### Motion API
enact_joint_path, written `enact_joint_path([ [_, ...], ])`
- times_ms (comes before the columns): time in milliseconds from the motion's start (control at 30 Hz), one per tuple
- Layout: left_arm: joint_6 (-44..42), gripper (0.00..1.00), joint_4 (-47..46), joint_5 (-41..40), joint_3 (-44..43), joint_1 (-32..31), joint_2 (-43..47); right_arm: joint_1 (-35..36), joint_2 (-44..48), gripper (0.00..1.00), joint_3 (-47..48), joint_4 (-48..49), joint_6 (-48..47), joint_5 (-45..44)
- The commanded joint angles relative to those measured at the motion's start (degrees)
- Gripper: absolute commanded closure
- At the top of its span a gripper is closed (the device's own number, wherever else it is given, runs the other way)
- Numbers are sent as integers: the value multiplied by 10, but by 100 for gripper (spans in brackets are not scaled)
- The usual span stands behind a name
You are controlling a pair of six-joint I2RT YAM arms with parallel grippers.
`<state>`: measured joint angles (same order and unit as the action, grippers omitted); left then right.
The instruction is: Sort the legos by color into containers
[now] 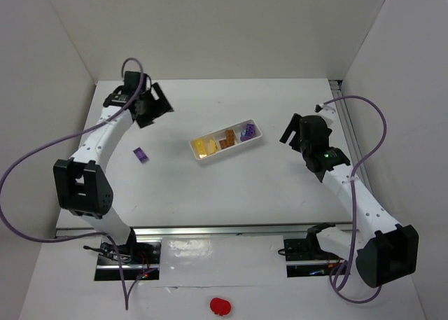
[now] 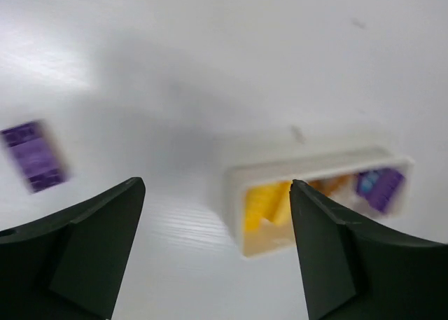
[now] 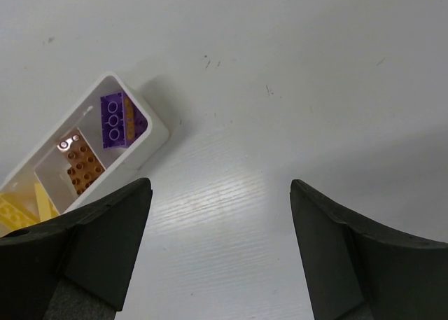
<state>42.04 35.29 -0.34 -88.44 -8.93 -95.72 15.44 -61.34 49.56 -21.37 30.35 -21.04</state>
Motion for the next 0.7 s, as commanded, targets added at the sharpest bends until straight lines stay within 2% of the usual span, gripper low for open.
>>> enact_joint_path([
  [0, 27, 4, 65, -102, 76, 46, -7, -4, -3, 13, -9, 34, -6, 22],
  [33, 27, 1, 72, -107, 86, 56, -7, -4, -3, 13, -9, 40, -6, 22],
  [167, 62, 1, 52, -123, 139, 104, -7, -4, -3, 13, -9, 40, -6, 29],
  [300, 48, 1, 1, -79, 170, 143, -41, 1, -8, 13, -9, 40, -6, 29],
  [400, 48, 7, 7, -79, 155, 143, -86, 1, -8, 13, -9, 40, -6, 29],
  [633, 54, 18, -17, -98, 154, 143, -120, 6, -19, 13, -3, 40, -6, 35],
  [667, 54, 23, -17, -98, 148, 143, -129, 6, -19, 13, -3, 40, -6, 35],
])
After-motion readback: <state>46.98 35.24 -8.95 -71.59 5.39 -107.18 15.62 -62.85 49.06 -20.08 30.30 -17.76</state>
